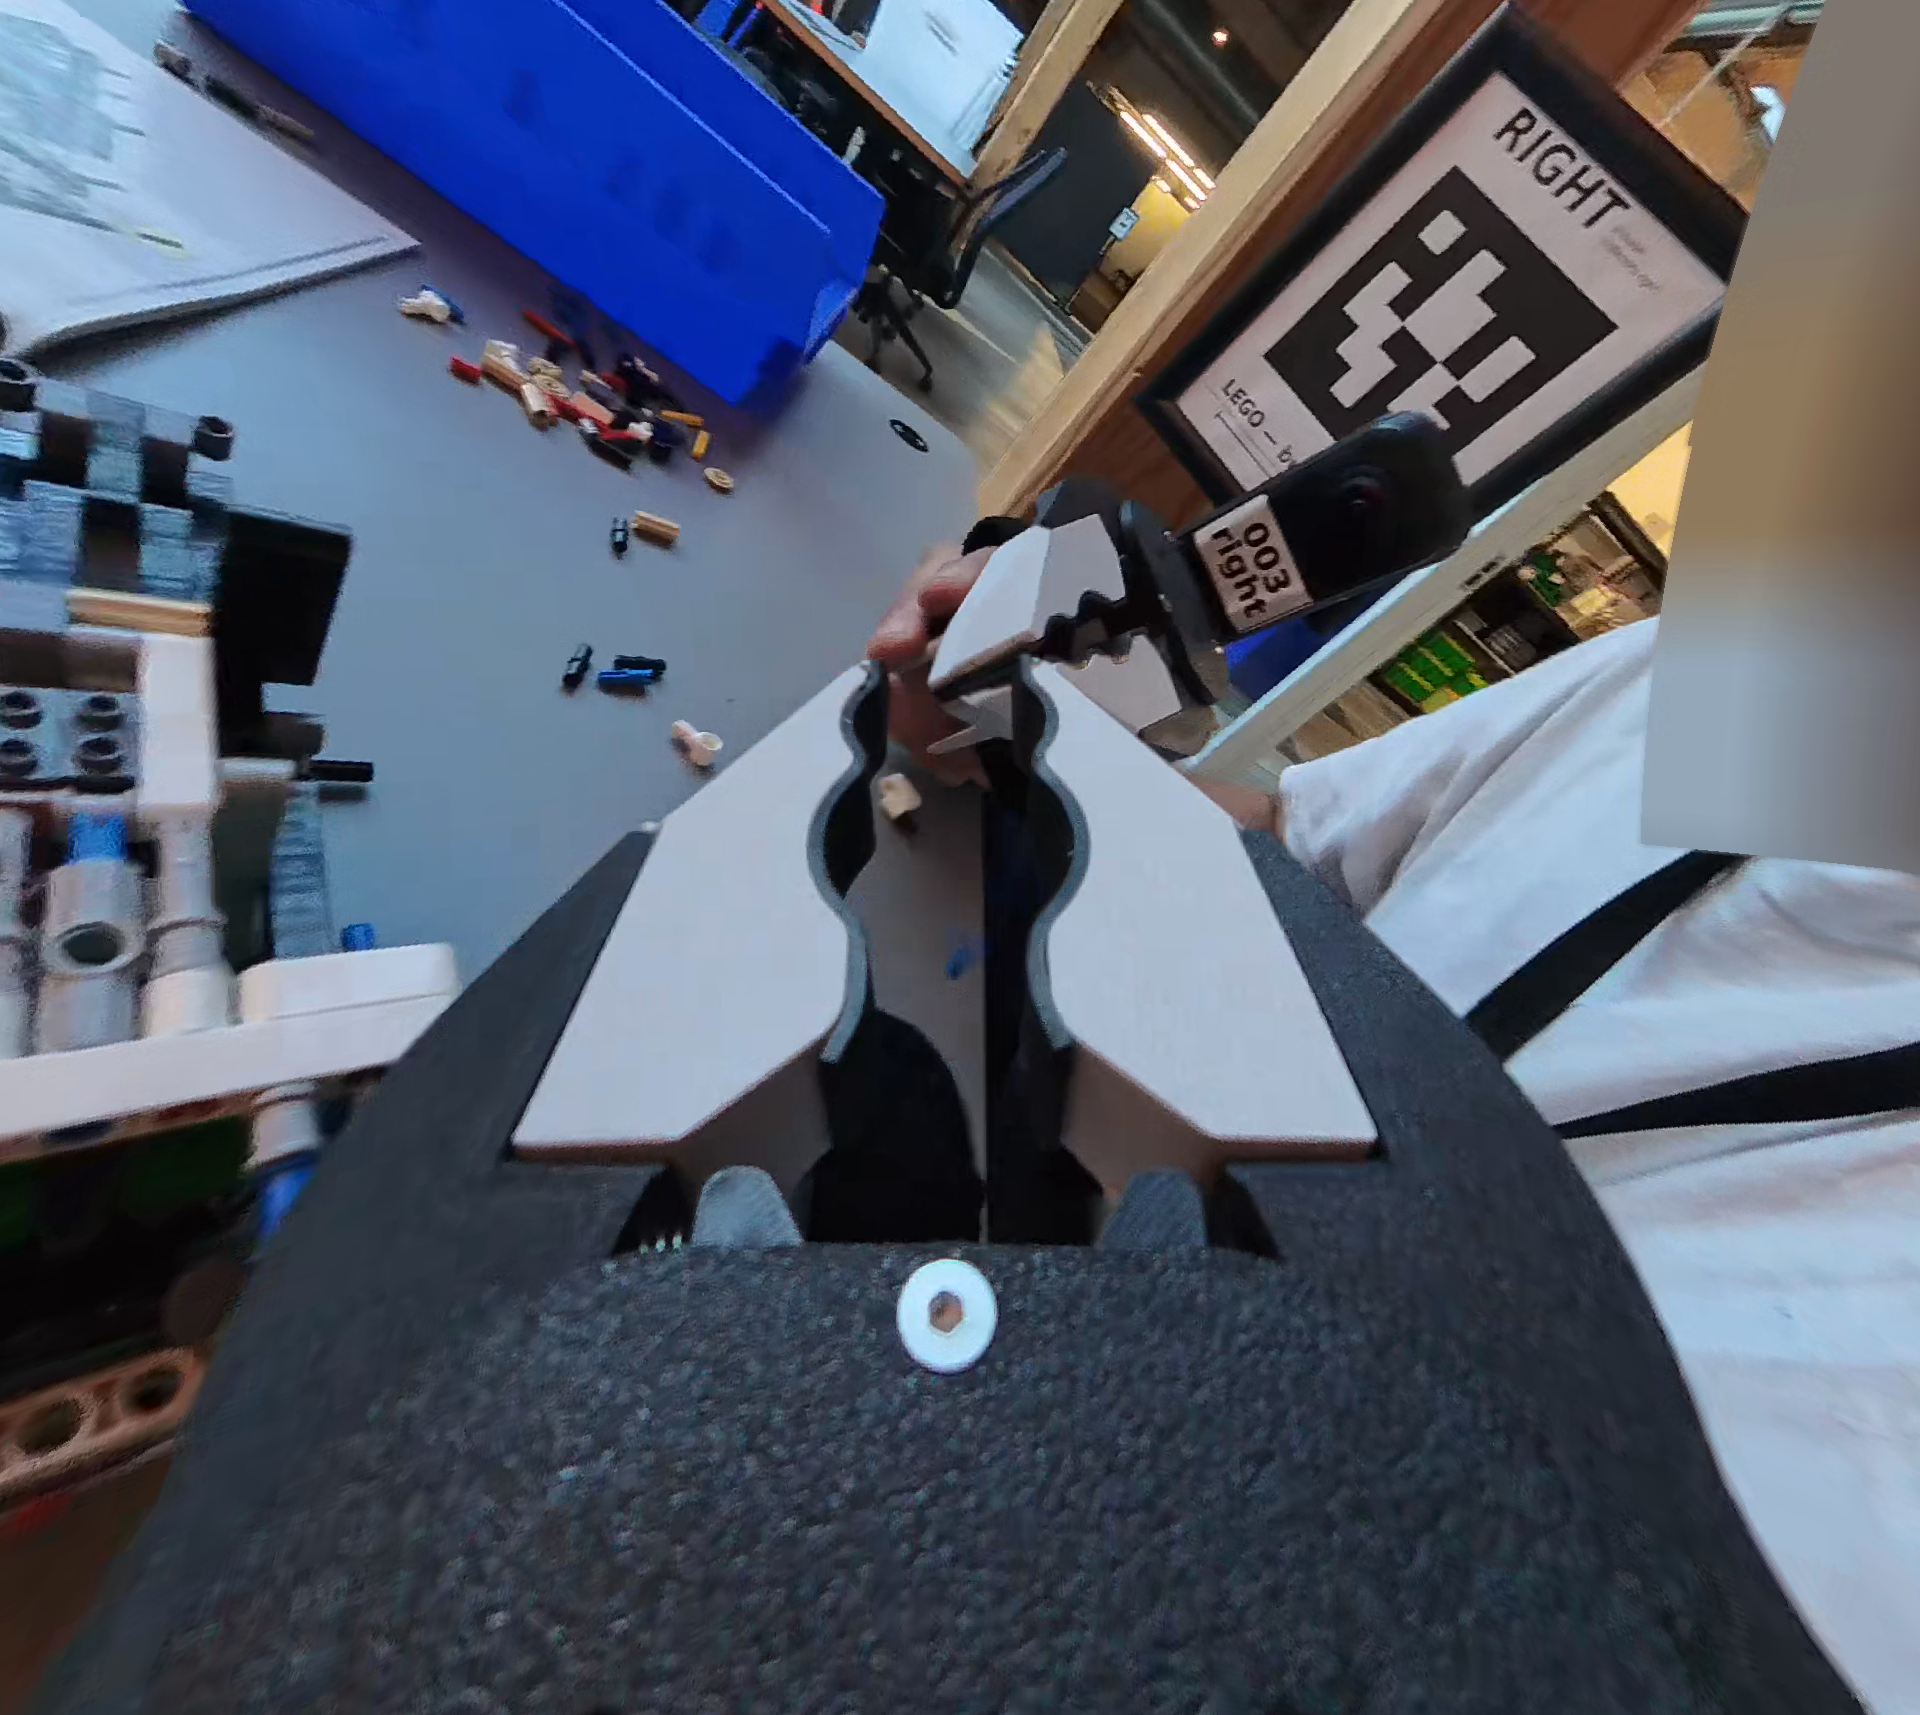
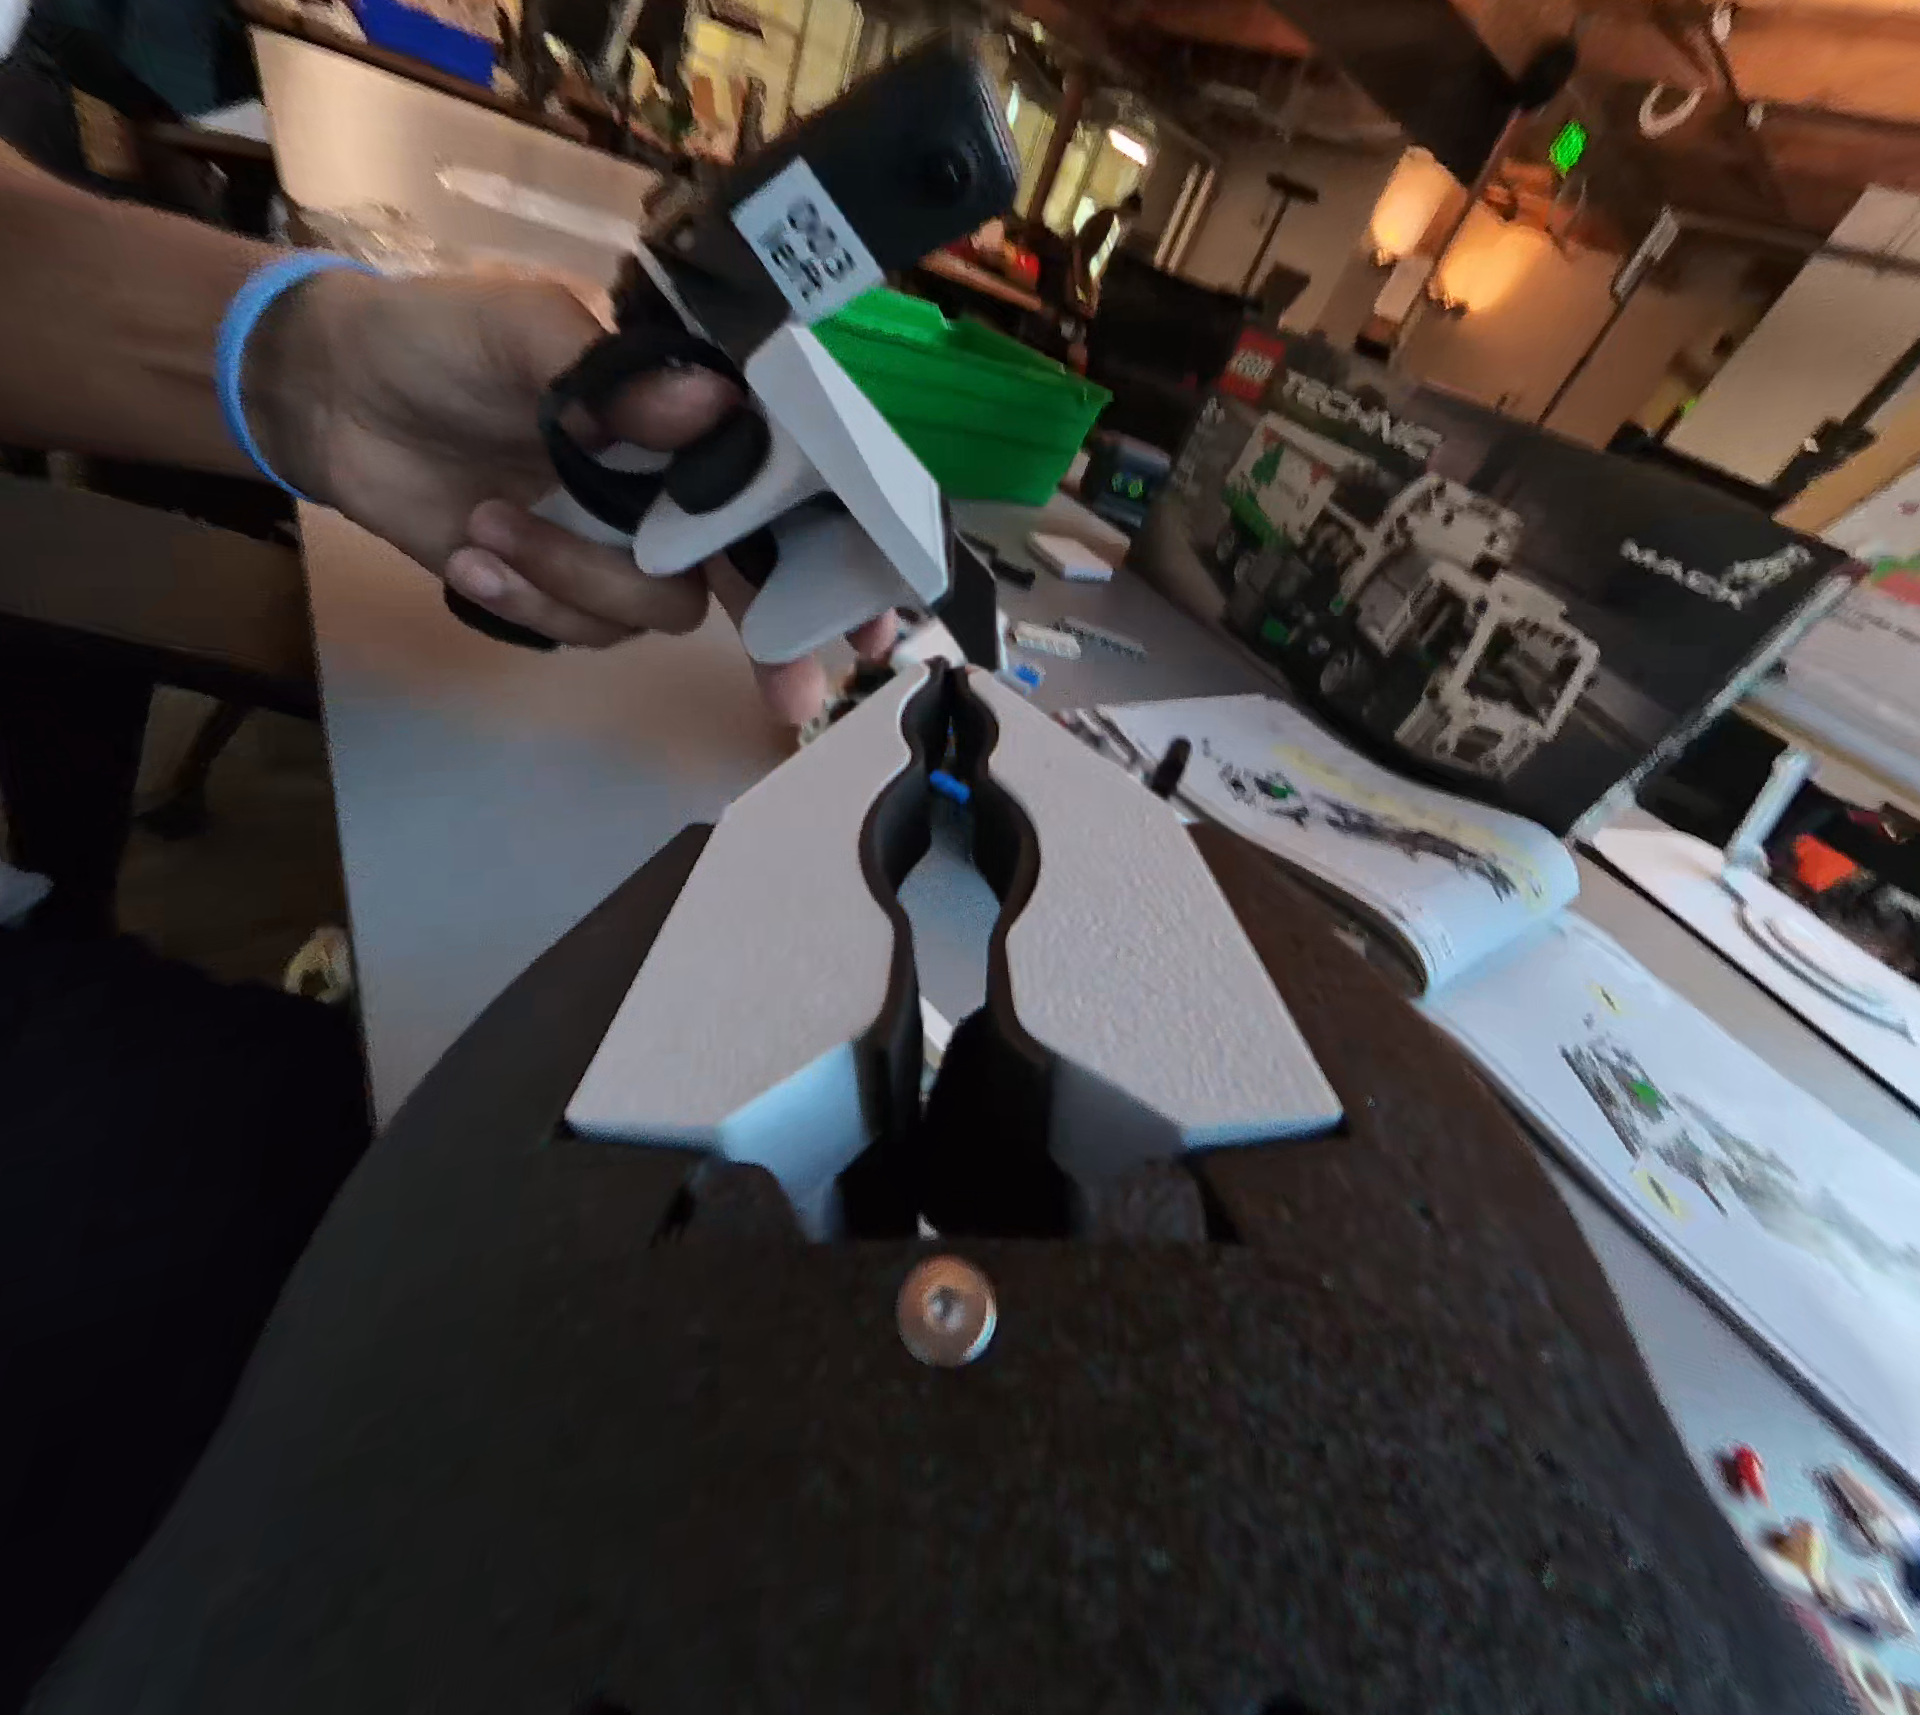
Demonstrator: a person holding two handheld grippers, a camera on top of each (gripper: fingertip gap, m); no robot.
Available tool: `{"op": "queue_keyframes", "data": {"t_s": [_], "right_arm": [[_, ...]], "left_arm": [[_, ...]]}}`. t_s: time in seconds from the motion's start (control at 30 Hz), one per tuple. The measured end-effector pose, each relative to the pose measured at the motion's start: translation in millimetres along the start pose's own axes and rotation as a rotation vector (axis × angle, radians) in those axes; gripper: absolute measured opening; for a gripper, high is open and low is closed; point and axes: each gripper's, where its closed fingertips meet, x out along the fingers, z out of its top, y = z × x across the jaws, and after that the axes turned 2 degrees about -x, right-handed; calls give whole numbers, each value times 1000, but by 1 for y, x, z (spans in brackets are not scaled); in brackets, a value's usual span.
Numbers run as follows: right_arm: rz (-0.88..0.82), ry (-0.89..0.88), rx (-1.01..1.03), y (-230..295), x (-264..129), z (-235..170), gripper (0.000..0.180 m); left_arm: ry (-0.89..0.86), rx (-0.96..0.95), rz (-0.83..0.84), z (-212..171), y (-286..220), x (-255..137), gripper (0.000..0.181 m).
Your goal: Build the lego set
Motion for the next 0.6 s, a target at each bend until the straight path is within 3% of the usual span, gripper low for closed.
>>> {"op": "queue_keyframes", "data": {"t_s": [0.1, 0.2, 0.37, 0.5, 0.6], "right_arm": [[-82, 149, -15, -20, -8, -21, 0], [-196, 211, 168, -53, -37, -34, 0], [-352, 278, 317, -65, -116, -47, 0], [-452, 372, 430, -28, -170, -66, 0], [-401, 434, 515, 30, -181, -71, 0]], "left_arm": [[17, 69, 145, -4, 19, -12, 21], [57, 250, 339, -23, 28, -31, 21], [61, 424, 387, -48, 6, -39, 21], [88, 458, 329, -59, 4, -32, 21], [98, 439, 268, -61, -1, -29, 21]]}}
